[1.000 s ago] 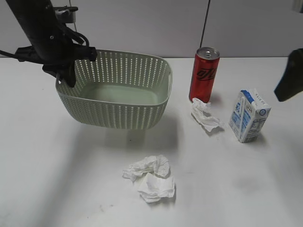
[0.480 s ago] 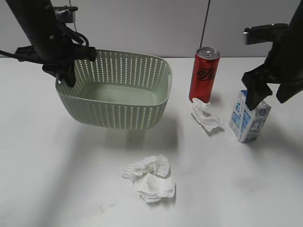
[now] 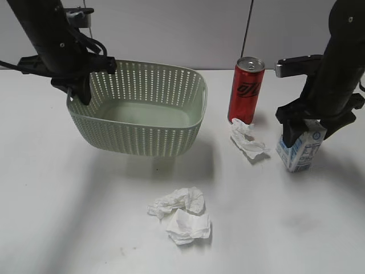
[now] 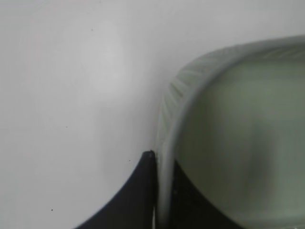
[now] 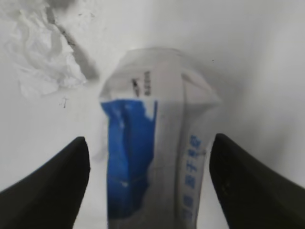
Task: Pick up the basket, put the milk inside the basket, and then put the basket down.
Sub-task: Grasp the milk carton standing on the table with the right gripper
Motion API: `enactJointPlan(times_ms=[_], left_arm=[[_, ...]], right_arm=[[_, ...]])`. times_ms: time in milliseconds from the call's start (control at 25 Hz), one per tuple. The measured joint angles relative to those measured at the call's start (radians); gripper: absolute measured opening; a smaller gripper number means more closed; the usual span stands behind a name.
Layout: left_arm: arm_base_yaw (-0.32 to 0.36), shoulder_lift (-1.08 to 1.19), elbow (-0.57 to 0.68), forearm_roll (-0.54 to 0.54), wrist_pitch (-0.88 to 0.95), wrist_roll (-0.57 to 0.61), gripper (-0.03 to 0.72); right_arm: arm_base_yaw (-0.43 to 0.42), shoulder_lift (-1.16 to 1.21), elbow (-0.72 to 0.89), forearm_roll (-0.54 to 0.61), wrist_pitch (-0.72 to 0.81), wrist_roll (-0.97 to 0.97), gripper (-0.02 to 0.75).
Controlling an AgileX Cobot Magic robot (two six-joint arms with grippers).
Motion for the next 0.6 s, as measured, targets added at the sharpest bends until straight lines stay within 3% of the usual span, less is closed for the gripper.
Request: enactJointPlan(times_ms=[400,480,600], left_arm=[[0.0,0.0,0.0,0.0,-0.005,0.001,0.0],[0.0,0.0,0.0,0.0,-0.006,0.002,0.0],[0.0,0.0,0.0,0.0,-0.007,0.002,0.0]], right_arm=[[0.0,0.055,-0.006,-0.001,-0.031,0.009,0.572],[0.0,0.055,-0.009,-0.001,-0.031,0.016,0.517],[0.0,0.055,-0.011,-0.002,-0.031,0.028,0.369]])
